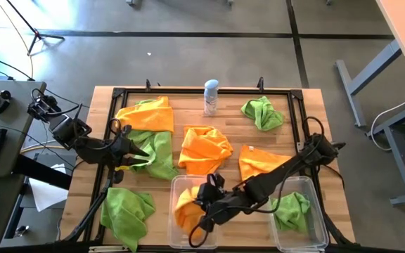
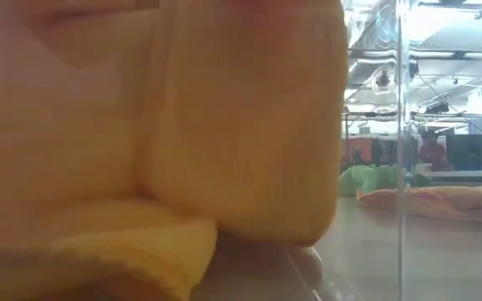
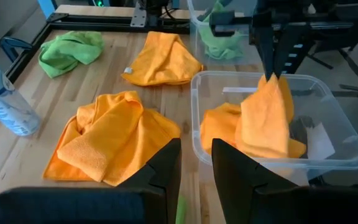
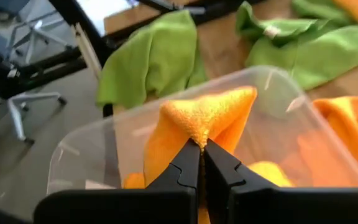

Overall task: Sort microfiber towel by color & place in baskets
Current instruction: Put the yellow towel into the left transparent bin

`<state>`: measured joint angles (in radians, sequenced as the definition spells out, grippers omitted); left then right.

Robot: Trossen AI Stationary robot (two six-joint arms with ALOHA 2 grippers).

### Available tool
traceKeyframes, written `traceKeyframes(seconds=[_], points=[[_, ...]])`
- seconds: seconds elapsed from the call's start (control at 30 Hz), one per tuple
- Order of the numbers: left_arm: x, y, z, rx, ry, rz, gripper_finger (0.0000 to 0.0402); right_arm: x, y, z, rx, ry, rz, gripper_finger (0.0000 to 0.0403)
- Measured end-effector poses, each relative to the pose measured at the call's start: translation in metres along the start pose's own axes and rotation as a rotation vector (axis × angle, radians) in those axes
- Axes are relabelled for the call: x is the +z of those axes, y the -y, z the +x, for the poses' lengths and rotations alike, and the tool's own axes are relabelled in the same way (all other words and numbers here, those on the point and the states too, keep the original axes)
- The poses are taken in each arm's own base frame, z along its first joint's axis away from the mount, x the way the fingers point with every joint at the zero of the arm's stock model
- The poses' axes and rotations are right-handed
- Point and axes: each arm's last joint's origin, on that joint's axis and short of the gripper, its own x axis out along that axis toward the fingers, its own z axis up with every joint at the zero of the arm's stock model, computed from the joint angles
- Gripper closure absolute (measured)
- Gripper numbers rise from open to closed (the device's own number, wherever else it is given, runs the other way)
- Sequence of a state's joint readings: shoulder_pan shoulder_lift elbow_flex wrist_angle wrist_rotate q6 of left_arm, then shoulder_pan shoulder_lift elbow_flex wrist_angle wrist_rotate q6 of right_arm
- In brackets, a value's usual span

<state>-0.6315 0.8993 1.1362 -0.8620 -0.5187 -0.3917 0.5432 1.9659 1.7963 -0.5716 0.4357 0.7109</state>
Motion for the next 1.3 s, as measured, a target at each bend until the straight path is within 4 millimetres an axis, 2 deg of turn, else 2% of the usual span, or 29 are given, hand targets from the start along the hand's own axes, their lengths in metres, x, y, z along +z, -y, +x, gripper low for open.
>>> traceKeyframes(seconds=[0.17,0.4,0.5,0.67,0.93,1.03,1.17,1.3], points=[[-0.001,0.000,0.000,0.003,-0.007,0.004,0.0325,-0.003,0.009,0.015,0.025,-0.079,0.000,0.0403],[-0.001,-0.001,0.000,0.006,-0.013,0.009,0.0325,-0.020,0.020,0.059,0.070,-0.235,-0.019,0.0403],[-0.003,-0.001,0.000,0.011,-0.025,0.016,0.0325,-0.025,0.022,0.068,0.090,-0.279,-0.020,0.0403],[-0.006,-0.003,0.000,0.023,-0.053,0.031,0.0325,-0.024,0.025,0.072,0.110,-0.313,0.053,0.0390],[-0.006,-0.003,0.000,0.033,-0.051,0.027,0.0325,-0.019,0.033,0.076,0.109,-0.326,0.108,0.0282],[-0.006,-0.003,0.000,0.034,-0.051,0.027,0.0325,-0.015,0.037,0.076,0.107,-0.326,0.122,0.0254],[-0.006,-0.003,0.000,0.035,-0.054,0.028,0.0325,-0.003,0.043,0.069,0.130,-0.317,0.154,0.0243],[-0.007,-0.003,0.000,0.038,-0.061,0.032,0.0325,0.015,0.045,0.050,0.152,-0.269,0.175,0.0242]])
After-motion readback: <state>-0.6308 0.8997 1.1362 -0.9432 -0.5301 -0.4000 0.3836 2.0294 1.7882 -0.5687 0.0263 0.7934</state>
